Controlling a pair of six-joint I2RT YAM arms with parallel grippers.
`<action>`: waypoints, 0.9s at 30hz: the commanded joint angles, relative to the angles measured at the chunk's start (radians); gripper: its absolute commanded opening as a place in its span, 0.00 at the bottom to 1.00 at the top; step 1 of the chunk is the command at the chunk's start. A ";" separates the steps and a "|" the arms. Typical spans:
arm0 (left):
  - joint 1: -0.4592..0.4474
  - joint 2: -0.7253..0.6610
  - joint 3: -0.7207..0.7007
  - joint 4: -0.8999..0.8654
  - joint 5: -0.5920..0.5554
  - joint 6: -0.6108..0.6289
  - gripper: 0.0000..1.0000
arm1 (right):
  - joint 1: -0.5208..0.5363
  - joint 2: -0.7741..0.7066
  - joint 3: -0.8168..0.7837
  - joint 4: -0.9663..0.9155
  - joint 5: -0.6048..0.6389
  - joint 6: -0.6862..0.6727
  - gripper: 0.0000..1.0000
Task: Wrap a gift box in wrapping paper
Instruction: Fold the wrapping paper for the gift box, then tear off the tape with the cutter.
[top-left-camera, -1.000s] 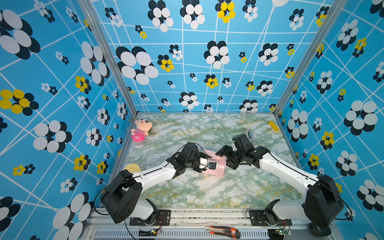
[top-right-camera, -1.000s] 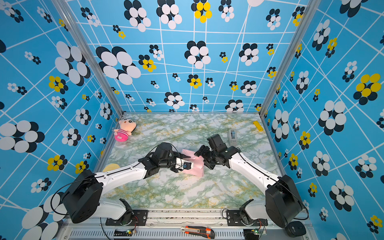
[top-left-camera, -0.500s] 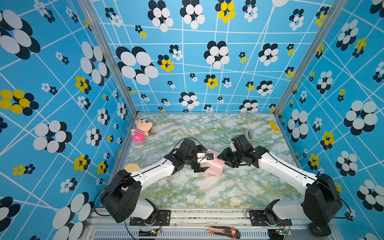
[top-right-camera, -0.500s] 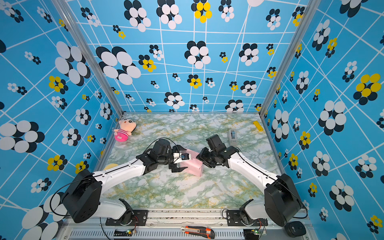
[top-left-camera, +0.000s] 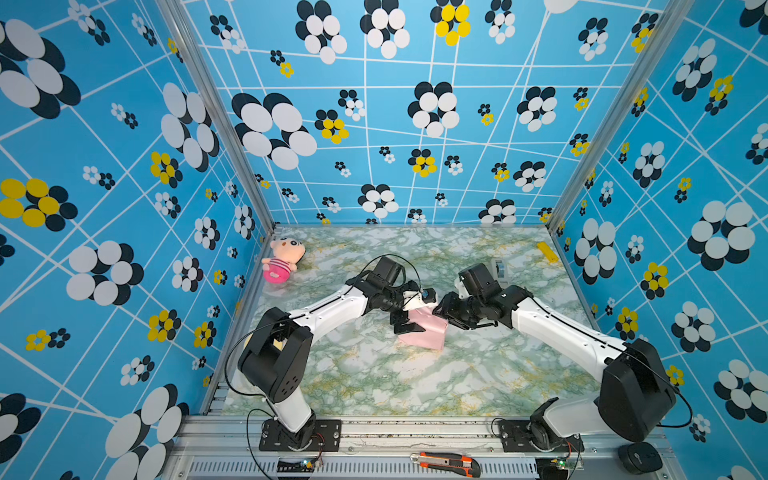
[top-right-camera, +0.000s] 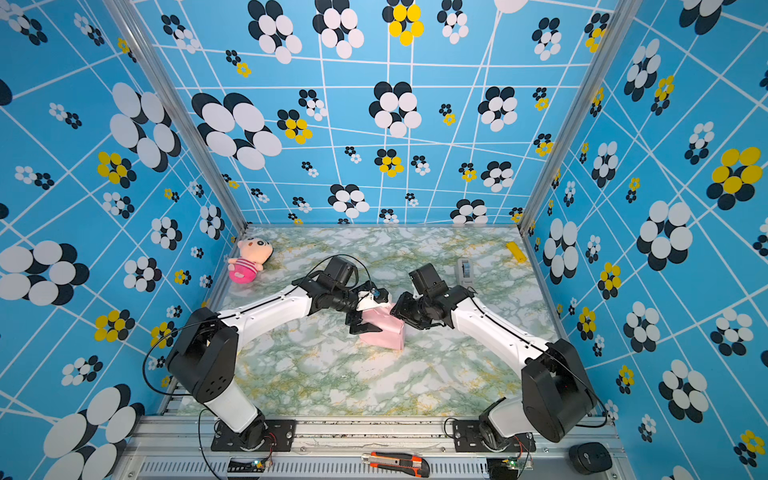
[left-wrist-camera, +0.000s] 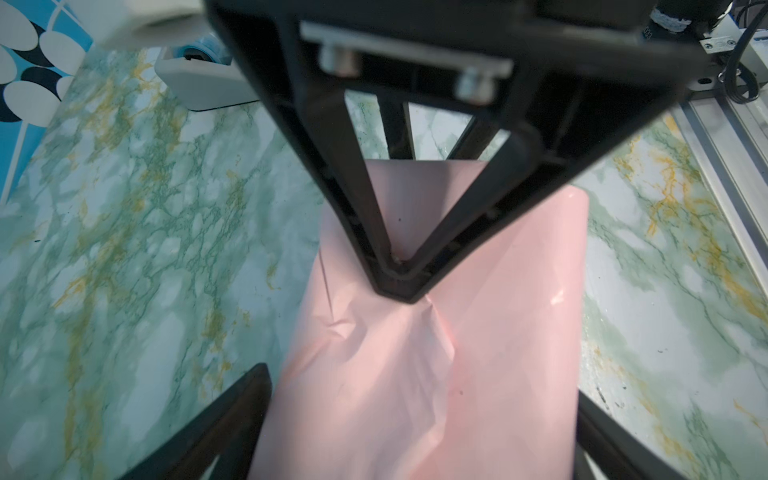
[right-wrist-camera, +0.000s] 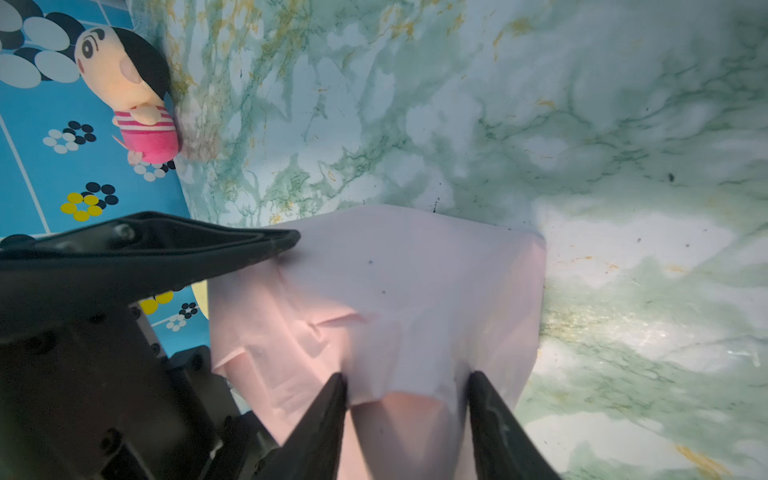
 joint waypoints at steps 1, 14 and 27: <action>0.008 0.022 0.020 -0.082 0.013 -0.015 0.88 | -0.008 0.036 0.004 -0.083 -0.005 -0.054 0.50; -0.041 -0.062 -0.118 0.107 -0.204 -0.103 0.71 | -0.032 0.034 -0.024 0.033 -0.071 0.043 0.61; 0.097 -0.299 -0.171 0.234 -0.073 -0.500 0.84 | -0.039 0.068 -0.023 -0.063 0.003 -0.035 0.45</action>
